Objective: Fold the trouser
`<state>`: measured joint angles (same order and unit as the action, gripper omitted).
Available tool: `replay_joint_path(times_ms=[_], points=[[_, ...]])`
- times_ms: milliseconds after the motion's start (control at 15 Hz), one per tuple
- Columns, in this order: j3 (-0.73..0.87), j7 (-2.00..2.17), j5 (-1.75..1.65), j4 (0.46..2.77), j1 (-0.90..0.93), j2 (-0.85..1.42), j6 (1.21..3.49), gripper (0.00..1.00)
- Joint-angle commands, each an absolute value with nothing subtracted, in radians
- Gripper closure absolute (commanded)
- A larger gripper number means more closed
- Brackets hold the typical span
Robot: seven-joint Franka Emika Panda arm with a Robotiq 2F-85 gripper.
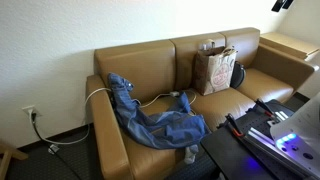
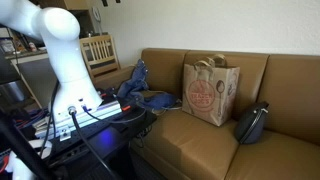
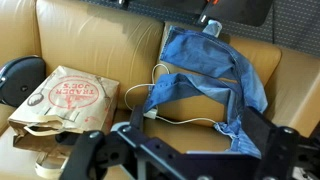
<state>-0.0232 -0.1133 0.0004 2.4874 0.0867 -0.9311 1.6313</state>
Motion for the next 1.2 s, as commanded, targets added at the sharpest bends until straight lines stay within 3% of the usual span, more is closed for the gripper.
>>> replay_joint_path(times_ms=[0, 333, 600, 1067, 1133], points=[[-0.022, -0.112, 0.000, 2.484, 0.088, -0.929, 1.629, 0.00], [0.016, -0.119, 0.032, 2.555, 0.089, -0.816, 1.654, 0.00], [0.032, -0.227, 0.151, 2.680, 0.160, -0.662, 1.815, 0.00], [-0.147, -0.231, 0.185, 2.599, 0.292, -0.193, 2.002, 0.00], [-0.123, -0.244, 0.209, 2.671, 0.272, -0.330, 1.975, 0.00]])
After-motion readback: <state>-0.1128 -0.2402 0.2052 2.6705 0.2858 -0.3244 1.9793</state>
